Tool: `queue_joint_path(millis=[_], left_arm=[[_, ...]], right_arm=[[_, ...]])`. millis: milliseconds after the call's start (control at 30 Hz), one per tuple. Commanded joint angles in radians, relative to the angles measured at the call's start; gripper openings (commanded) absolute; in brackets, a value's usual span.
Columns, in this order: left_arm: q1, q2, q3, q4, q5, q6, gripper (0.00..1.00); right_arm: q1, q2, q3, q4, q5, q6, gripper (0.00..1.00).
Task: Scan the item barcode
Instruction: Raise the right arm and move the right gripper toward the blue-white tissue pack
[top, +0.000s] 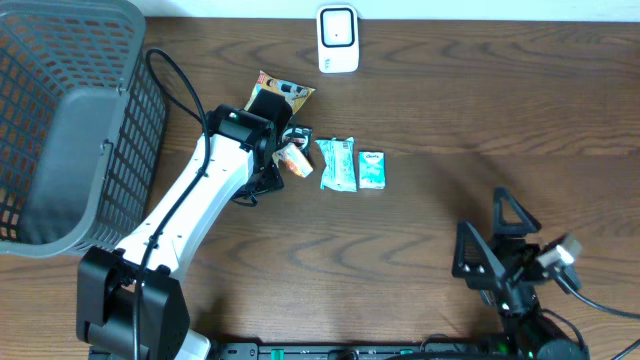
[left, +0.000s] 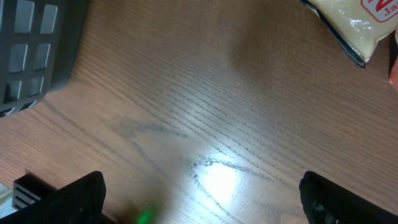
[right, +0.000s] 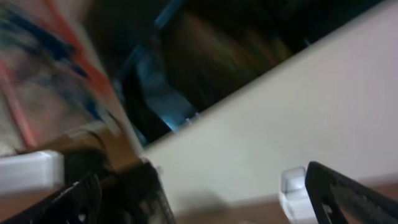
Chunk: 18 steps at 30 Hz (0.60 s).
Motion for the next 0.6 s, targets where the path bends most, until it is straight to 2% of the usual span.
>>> queue_joint_path(millis=[0, 167, 300, 467, 567], left_arm=[[0.003, -0.005, -0.006, -0.005, -0.016, -0.009, 0.98], [0.003, -0.005, -0.006, -0.005, -0.016, -0.009, 0.98], [0.003, -0.005, -0.006, -0.005, -0.016, -0.009, 0.98], [0.003, -0.005, -0.006, -0.005, -0.016, -0.009, 0.98], [0.003, -0.005, -0.006, -0.005, -0.016, -0.009, 0.98]], right_arm=[[-0.002, -0.005, 0.000, 0.076, 0.009, 0.052, 0.99], [-0.002, -0.002, 0.059, 0.124, 0.067, 0.067, 0.99], [-0.002, 0.053, 0.162, 0.111, 0.073, -0.024, 0.99], [-0.002, 0.255, 0.370, 0.042, 0.063, -0.190, 0.99], [-0.002, 0.417, 0.530, -0.060, -0.011, -0.291, 0.99]])
